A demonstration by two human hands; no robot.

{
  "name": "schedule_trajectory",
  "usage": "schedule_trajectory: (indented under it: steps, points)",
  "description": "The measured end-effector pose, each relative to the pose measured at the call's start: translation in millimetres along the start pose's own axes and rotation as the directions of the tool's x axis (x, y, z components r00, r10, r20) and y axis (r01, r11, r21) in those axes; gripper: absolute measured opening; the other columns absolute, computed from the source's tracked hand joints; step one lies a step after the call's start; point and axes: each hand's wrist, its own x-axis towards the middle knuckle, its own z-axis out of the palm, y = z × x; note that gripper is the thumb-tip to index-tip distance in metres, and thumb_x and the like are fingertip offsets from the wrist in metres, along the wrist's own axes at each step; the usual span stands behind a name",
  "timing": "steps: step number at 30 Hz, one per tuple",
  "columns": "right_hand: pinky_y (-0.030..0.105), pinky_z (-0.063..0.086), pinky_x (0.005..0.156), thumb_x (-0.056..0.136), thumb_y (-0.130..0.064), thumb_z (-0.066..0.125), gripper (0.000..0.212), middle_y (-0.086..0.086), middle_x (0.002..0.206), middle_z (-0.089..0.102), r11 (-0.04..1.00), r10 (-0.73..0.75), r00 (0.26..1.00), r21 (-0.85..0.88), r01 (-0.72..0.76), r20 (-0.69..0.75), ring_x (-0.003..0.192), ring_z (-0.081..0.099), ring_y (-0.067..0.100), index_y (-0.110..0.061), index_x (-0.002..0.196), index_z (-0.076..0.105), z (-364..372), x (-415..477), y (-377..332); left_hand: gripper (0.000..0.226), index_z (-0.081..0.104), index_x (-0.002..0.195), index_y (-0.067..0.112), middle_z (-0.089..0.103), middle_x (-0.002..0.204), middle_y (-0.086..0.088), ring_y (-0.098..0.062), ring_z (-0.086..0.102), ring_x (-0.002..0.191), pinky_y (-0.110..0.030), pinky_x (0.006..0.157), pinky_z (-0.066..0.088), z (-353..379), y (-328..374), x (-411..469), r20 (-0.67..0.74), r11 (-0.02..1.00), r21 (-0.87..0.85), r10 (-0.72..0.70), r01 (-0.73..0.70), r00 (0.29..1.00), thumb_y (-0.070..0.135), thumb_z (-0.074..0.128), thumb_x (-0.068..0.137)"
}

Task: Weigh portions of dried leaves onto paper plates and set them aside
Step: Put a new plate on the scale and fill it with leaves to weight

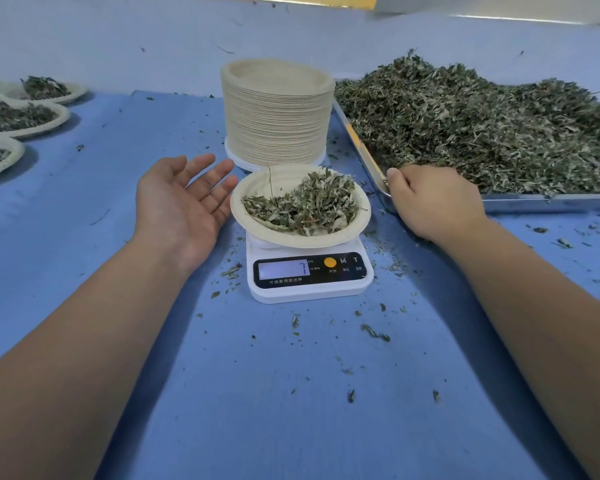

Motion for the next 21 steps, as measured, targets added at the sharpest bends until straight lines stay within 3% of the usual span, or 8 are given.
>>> schedule_trajectory:
  steps: [7, 14, 18, 21]
  points:
    - [0.031, 0.031, 0.055, 0.106, -0.048, 0.027, 0.054, 0.004, 0.066, 0.055, 0.999, -0.033, 0.999, -0.003, 0.033, 0.005, 0.063, 0.051, 0.028, -0.014, 0.077, 0.057, -2.1, -2.6, -1.6, 0.040, 0.065, 0.126, 0.008, 0.077, 0.112, -0.010, -0.023, 0.076, 0.100, -0.035, 0.083, 0.061, -0.1, -0.5, -1.4, 0.008, 1.000, -0.001, 0.006, -0.006, 1.000, 0.032, 0.044, 0.102]
    - [0.027, 0.024, 0.051, 0.105, -0.049, 0.032, 0.053, 0.002, 0.060, 0.053, 0.998, -0.041, 0.999, 0.054, 0.042, -0.018, 0.058, 0.050, 0.021, -0.015, 0.069, 0.050, -0.4, -3.3, -0.6, 0.040, 0.065, 0.126, 0.008, 0.077, 0.113, -0.009, -0.022, 0.076, 0.100, -0.034, 0.081, 0.062, -0.3, 0.1, -2.1, 0.011, 1.000, -0.023, 0.003, -0.003, 1.000, 0.032, 0.044, 0.101]
    - [0.027, 0.028, 0.051, 0.103, -0.047, 0.038, 0.047, 0.002, 0.061, 0.055, 0.994, -0.037, 0.999, 0.104, 0.040, -0.033, 0.059, 0.052, 0.023, -0.015, 0.072, 0.054, -0.6, -3.5, -1.1, 0.040, 0.065, 0.126, 0.008, 0.077, 0.112, -0.009, -0.022, 0.076, 0.100, -0.034, 0.081, 0.062, 0.2, -0.7, -2.7, 0.016, 0.999, -0.035, -0.004, 0.005, 1.000, 0.032, 0.044, 0.102]
    - [0.030, 0.039, 0.055, 0.101, -0.040, 0.044, 0.034, 0.001, 0.069, 0.060, 0.984, -0.038, 0.999, 0.171, 0.044, -0.039, 0.067, 0.057, 0.026, -0.017, 0.084, 0.062, -2.8, -4.6, -4.6, 0.038, 0.066, 0.125, 0.008, 0.077, 0.112, -0.008, -0.022, 0.075, 0.105, -0.035, 0.088, 0.061, 1.1, -1.0, -2.6, 0.012, 1.000, -0.024, -0.003, 0.003, 1.000, 0.030, 0.045, 0.102]
